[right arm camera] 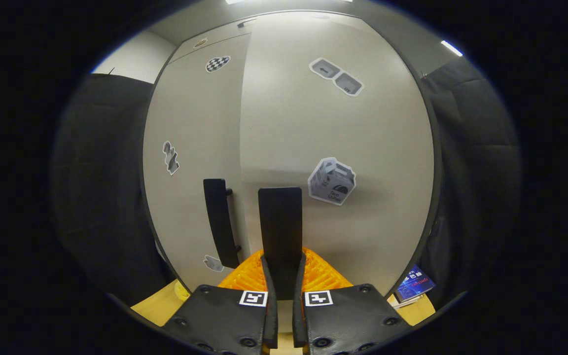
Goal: Open the right door of the double-door shoe cabinet with the right hand, and open the left door with the left hand.
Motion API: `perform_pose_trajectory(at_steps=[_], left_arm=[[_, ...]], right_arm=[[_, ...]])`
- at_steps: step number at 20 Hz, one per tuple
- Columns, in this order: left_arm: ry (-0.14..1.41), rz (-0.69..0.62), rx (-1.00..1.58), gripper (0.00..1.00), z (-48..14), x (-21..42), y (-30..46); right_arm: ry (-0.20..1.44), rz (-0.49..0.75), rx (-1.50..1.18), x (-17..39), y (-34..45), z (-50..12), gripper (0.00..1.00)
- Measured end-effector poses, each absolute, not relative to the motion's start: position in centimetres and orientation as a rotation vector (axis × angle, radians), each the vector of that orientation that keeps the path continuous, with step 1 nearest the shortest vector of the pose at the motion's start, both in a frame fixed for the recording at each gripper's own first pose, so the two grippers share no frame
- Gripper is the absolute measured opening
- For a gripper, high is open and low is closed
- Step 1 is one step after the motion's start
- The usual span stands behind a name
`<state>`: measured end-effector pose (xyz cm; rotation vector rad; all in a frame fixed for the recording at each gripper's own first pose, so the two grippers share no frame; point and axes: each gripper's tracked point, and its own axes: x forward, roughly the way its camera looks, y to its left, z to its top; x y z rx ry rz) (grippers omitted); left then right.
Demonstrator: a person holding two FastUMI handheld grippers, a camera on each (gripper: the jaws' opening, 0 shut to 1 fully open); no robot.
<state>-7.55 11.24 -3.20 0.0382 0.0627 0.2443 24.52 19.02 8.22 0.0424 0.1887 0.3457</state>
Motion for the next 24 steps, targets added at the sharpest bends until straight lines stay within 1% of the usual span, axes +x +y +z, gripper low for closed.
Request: perform_pose_trajectory(at_steps=[9,12,19,20,21,24], left_arm=[[0.036,0.161,0.044,0.89,-1.9,-7.7,8.0],[0.031,0.129,0.045,0.89,-1.7,-6.8,5.6],[0.023,0.034,0.038,0.9,-1.4,-4.9,0.3],[0.021,0.019,0.036,0.9,-1.4,-4.6,-0.6],[0.019,0.004,0.037,0.9,-1.4,-4.5,-1.5],[0.013,-0.032,0.041,0.9,-1.2,-4.2,-3.8]], right_arm=[[0.209,0.405,0.059,20.6,16.1,8.0,0.13],[0.22,0.419,0.067,19.3,14.5,8.2,0.13],[0.231,0.422,0.081,16.5,10.0,8.1,0.13],[0.233,0.421,0.079,16.3,9.4,8.0,0.1],[0.234,0.42,0.077,16.0,8.8,8.1,0.13],[0.231,0.405,0.081,15.4,6.8,8.0,0.13]])
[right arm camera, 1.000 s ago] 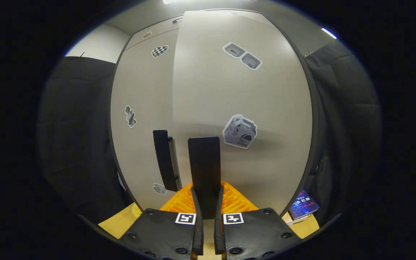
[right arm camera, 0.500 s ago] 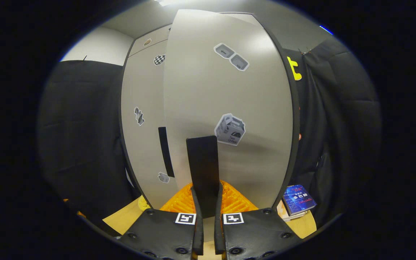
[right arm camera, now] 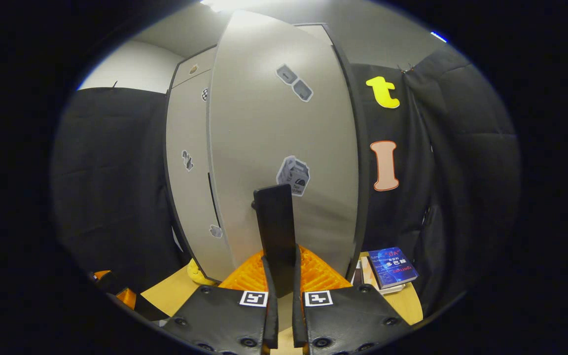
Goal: Open the right door of the double-door shoe cabinet with the right hand, and open the left door with the left hand.
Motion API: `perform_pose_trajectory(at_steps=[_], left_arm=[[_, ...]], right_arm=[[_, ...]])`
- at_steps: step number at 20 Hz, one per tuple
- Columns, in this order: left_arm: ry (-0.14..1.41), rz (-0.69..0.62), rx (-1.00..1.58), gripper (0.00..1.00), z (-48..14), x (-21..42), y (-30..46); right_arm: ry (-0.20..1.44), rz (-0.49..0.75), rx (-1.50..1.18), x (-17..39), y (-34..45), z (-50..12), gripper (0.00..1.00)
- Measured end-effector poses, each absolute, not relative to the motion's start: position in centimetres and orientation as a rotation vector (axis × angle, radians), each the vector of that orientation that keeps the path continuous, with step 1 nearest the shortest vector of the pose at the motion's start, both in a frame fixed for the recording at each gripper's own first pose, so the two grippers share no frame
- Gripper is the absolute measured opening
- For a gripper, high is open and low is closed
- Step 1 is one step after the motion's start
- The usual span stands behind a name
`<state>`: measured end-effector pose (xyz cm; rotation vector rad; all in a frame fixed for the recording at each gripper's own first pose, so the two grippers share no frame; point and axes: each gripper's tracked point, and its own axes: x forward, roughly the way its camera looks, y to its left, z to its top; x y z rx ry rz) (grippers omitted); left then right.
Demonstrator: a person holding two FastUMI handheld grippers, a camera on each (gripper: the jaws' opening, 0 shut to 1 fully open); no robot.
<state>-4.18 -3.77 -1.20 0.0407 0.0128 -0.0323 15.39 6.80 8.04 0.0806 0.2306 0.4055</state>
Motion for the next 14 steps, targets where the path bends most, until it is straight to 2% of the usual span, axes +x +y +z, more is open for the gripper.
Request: perform_pose_trajectory(at_steps=[2,3,4,9,10,14], left_arm=[[0.013,-0.05,0.037,0.89,-1.2,-4.0,-5.1],[0.015,-0.058,0.035,0.89,-1.4,-3.9,-5.7],[0.017,-0.065,0.033,0.89,-1.4,-3.8,-6.2],[0.022,-0.092,0.03,0.9,-1.6,-3.6,-8.4],[0.024,-0.097,0.029,0.91,-1.5,-3.6,-8.9],[0.025,-0.116,0.032,0.9,-1.4,-3.6,-10.3]], right_arm=[[0.23,0.396,0.068,15.1,5.4,8.0,0.13],[0.229,0.392,0.062,14.9,4.6,8.0,0.1],[0.231,0.385,0.06,14.8,3.9,8.1,0.13],[0.232,0.343,0.09,14.7,0.4,7.9,0.12],[0.232,0.344,0.095,14.7,-0.1,7.9,0.15],[0.216,0.344,0.095,14.4,-1.6,8.0,0.12]])
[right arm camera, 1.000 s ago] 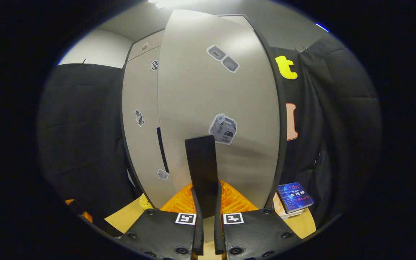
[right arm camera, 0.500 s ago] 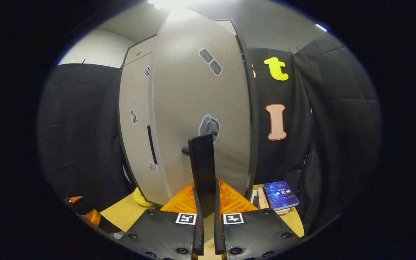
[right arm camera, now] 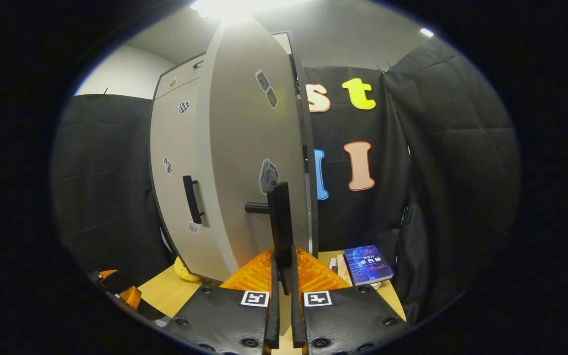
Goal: Open the right door of the double-door shoe cabinet with the right hand, and open the left door with the left hand.
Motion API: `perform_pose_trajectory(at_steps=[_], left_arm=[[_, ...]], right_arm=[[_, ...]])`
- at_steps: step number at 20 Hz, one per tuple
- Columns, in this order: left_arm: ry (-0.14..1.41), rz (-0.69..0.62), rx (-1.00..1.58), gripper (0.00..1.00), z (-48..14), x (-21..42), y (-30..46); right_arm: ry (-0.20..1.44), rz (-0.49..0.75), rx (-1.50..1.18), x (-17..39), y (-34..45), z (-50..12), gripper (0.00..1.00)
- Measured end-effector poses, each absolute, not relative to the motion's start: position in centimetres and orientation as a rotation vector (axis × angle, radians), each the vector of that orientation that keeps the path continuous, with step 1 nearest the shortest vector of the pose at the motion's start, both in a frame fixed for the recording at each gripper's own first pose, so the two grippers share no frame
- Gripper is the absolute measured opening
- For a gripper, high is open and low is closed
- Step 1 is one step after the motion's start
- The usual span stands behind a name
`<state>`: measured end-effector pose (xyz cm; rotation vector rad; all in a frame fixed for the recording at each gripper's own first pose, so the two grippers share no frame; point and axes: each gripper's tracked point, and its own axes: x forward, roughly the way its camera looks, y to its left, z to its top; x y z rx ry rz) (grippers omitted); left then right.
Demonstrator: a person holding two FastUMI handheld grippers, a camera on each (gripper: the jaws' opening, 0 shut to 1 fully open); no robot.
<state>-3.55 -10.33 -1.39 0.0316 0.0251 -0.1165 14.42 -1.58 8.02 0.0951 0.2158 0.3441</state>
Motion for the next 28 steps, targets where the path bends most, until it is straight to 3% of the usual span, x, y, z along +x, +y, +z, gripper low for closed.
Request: perform_pose_trajectory(at_steps=[2,6,8,11,16,18,20,21,22,25,28], left_arm=[[0.02,-0.124,0.032,0.9,-1.2,-3.6,-10.8],[0.019,-0.126,0.044,0.9,-0.8,-3.4,-11.1],[0.019,-0.128,0.039,0.91,-0.6,-3.0,-11.2],[0.024,-0.133,0.024,0.91,0.1,-1.9,-11.4],[0.014,-0.16,-0.021,0.9,3.4,2.0,-12.1],[-0.003,-0.173,-0.046,0.91,5.1,4.2,-12.4],[-0.006,-0.203,-0.065,0.9,6.4,6.4,-13.3],[-0.009,-0.22,-0.076,0.91,7.1,7.4,-13.8],[-0.014,-0.236,-0.086,0.91,7.7,8.5,-14.2],[-0.025,-0.25,-0.092,0.9,9.1,12.2,-15.0],[-0.019,-0.25,-0.102,0.91,10.1,15.6,-15.6]], right_arm=[[0.206,0.337,0.094,14.4,-2.4,8.1,0.15],[0.19,0.275,0.087,15.0,-4.9,8.0,0.1],[0.178,0.237,0.088,15.5,-6.2,8.1,0.0],[0.171,0.248,0.128,14.9,-5.8,8.2,0.05],[0.124,0.189,0.074,12.1,-7.7,8.4,0.06],[0.115,0.156,0.039,10.6,-8.5,8.4,0.11],[0.113,0.107,0.011,9.3,-9.9,8.2,0.07],[0.111,0.09,0.006,8.7,-10.4,7.9,0.27],[0.104,0.084,0.007,8.1,-10.6,7.7,0.38],[0.101,0.018,0.004,6.7,-12.6,6.9,1.0],[0.117,-0.037,0.025,5.9,-14.4,5.7,0.99]])
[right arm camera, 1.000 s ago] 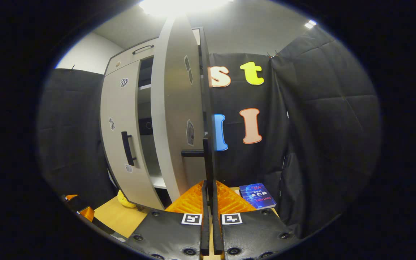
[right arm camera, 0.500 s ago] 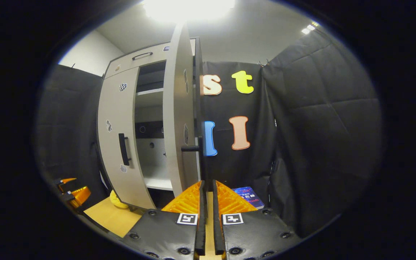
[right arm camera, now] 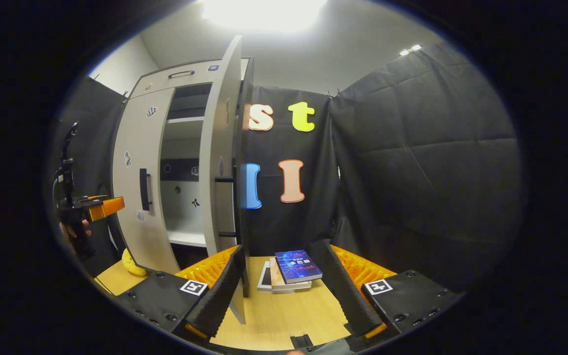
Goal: Open the right door of the double-door shoe cabinet with the right hand, and open the left door with the left hand.
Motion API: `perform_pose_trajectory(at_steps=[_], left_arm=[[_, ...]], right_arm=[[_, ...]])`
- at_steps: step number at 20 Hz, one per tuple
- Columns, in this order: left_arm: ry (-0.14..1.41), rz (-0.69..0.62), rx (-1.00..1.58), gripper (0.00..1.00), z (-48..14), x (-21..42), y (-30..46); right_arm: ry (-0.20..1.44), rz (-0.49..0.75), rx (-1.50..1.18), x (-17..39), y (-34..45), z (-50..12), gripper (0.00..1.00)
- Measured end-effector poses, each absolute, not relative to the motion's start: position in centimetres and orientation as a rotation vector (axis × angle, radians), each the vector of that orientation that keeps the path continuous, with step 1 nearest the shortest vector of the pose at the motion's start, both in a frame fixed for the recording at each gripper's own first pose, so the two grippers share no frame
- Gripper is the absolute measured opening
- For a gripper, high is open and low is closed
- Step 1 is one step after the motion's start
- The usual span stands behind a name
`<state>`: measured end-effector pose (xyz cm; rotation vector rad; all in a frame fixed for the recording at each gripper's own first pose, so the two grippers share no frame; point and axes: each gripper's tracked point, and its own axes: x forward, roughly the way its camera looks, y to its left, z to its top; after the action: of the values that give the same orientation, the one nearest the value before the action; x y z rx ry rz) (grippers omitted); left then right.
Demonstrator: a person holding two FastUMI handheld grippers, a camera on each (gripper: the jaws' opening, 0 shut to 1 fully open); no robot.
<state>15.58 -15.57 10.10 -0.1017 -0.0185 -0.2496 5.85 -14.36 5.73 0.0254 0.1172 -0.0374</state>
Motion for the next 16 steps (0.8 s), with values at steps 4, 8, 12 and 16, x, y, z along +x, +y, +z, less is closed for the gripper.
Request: perform_pose_trajectory(at_steps=[4,8,12,16], left_arm=[[-0.019,-0.241,-0.108,0.91,10.9,20.2,-16.0],[0.026,-0.228,-0.109,0.91,10.0,24.6,-16.8],[0.029,-0.201,-0.08,0.91,9.6,26.8,-17.1],[0.053,-0.178,-0.107,0.89,9.2,28.7,-17.1]], right_arm=[[0.143,-0.095,0.068,4.5,-16.8,4.3,0.99],[0.164,-0.143,0.079,3.3,-18.6,3.3,0.99],[0.19,-0.174,0.079,2.4,-19.8,2.1,0.99],[0.205,-0.192,0.088,1.7,-20.7,1.5,0.95]])
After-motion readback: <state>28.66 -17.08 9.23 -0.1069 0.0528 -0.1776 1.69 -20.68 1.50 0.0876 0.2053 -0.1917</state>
